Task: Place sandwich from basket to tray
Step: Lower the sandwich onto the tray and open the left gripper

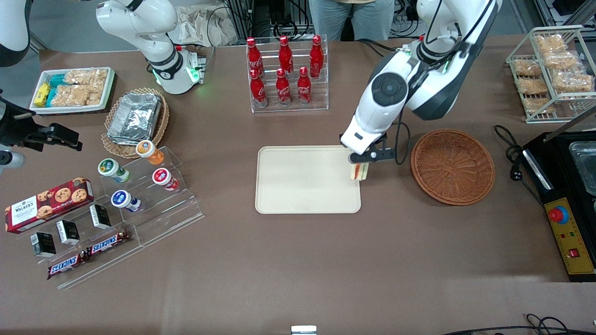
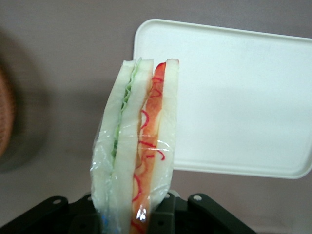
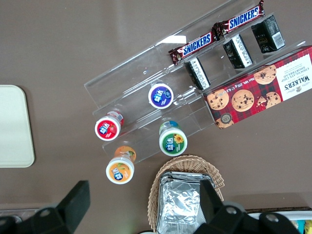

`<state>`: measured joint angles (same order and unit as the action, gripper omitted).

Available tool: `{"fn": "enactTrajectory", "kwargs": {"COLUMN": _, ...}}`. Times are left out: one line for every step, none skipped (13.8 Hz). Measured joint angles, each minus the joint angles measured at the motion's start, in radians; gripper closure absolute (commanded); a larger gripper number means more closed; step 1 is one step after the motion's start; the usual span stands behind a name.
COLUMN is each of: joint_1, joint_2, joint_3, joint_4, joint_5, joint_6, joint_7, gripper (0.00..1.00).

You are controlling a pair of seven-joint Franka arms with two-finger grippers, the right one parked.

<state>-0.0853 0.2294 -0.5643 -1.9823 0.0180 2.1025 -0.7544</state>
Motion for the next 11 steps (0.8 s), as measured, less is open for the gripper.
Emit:
{"fn": "enactTrajectory", "kwargs": {"joint_1": 0.000, "joint_2": 0.041, "joint_3": 0.001, "joint_4": 0.000, "joint_5": 0.029, "joint_6": 0.031, "joint_7": -0.011, "gripper": 1.00}}
{"fn": "enactTrajectory", "kwargs": {"joint_1": 0.000, "joint_2": 0.080, "joint_3": 0.001, "joint_4": 0.000, "joint_5": 0.069, "joint_6": 0.058, "joint_7": -0.035, "gripper": 1.00}}
{"fn": "enactTrajectory", "kwargs": {"joint_1": -0.003, "joint_2": 0.121, "joint_3": 0.001, "joint_4": 0.001, "joint_5": 0.115, "joint_6": 0.088, "joint_7": -0.068, "gripper": 1.00}}
{"fn": "enactTrajectory", "kwargs": {"joint_1": -0.009, "joint_2": 0.159, "joint_3": 0.001, "joint_4": 0.001, "joint_5": 0.155, "joint_6": 0.117, "joint_7": -0.102, "gripper": 1.00}}
{"fn": "enactTrajectory", "kwargs": {"joint_1": -0.017, "joint_2": 0.194, "joint_3": 0.001, "joint_4": 0.001, "joint_5": 0.184, "joint_6": 0.144, "joint_7": -0.132, "gripper": 1.00}}
{"fn": "enactTrajectory", "kwargs": {"joint_1": -0.023, "joint_2": 0.222, "joint_3": 0.001, "joint_4": 0.002, "joint_5": 0.205, "joint_6": 0.167, "joint_7": -0.153, "gripper": 1.00}}
{"fn": "enactTrajectory", "kwargs": {"joint_1": -0.026, "joint_2": 0.245, "joint_3": 0.001, "joint_4": 0.002, "joint_5": 0.221, "joint_6": 0.187, "joint_7": -0.165, "gripper": 1.00}}
{"fn": "enactTrajectory", "kwargs": {"joint_1": -0.026, "joint_2": 0.262, "joint_3": 0.001, "joint_4": 0.003, "joint_5": 0.228, "joint_6": 0.200, "joint_7": -0.170, "gripper": 1.00}}
{"fn": "enactTrajectory", "kwargs": {"joint_1": -0.026, "joint_2": 0.275, "joint_3": 0.002, "joint_4": 0.004, "joint_5": 0.236, "joint_6": 0.205, "joint_7": -0.171, "gripper": 1.00}}
{"fn": "enactTrajectory", "kwargs": {"joint_1": -0.026, "joint_2": 0.282, "joint_3": 0.003, "joint_4": 0.005, "joint_5": 0.248, "joint_6": 0.208, "joint_7": -0.171, "gripper": 1.00}}
{"fn": "enactTrajectory", "kwargs": {"joint_1": -0.026, "joint_2": 0.287, "joint_3": 0.003, "joint_4": 0.006, "joint_5": 0.260, "joint_6": 0.210, "joint_7": -0.172, "gripper": 1.00}}
